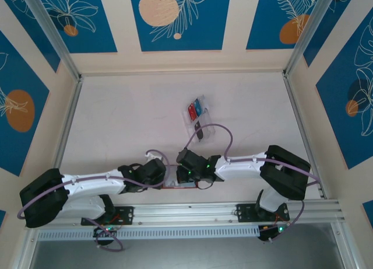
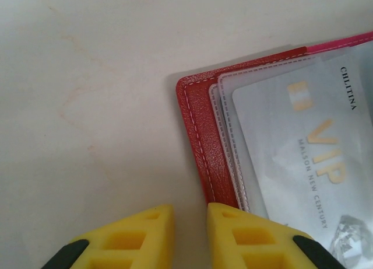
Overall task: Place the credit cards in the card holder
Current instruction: Insert the credit card into the card slot, then flip over the card slot on the card holder.
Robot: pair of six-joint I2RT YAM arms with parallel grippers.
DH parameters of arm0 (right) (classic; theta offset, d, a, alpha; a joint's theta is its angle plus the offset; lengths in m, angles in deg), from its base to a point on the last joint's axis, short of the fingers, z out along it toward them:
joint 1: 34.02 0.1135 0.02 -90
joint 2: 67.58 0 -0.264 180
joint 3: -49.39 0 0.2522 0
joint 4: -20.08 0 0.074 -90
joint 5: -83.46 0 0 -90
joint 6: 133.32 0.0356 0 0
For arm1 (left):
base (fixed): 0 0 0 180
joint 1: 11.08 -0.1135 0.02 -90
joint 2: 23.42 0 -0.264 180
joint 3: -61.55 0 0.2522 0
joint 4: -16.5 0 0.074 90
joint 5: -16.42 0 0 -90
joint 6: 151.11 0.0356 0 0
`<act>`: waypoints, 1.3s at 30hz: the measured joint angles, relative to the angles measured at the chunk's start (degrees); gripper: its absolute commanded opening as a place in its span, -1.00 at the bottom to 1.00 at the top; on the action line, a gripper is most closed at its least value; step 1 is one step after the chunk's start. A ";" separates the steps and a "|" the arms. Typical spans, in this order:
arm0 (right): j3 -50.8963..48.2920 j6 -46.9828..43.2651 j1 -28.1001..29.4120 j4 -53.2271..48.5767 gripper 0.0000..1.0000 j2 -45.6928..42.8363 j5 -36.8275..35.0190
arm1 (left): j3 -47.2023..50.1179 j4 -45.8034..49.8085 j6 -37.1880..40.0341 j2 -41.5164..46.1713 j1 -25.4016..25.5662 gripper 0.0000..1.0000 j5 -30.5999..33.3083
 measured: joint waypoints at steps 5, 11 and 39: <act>1.68 -0.07 0.35 -1.77 -1.00 0.46 -0.63 | 0.00 -0.26 0.00 -0.11 0.00 -0.58 0.00; 3.50 -0.20 0.35 -1.25 -1.00 3.93 0.00 | 0.00 -0.59 0.00 -0.35 0.00 -0.59 0.02; 5.84 -10.36 -6.49 -16.70 -0.41 -4.46 -3.91 | 1.29 -2.84 -0.24 0.35 0.00 -0.58 0.04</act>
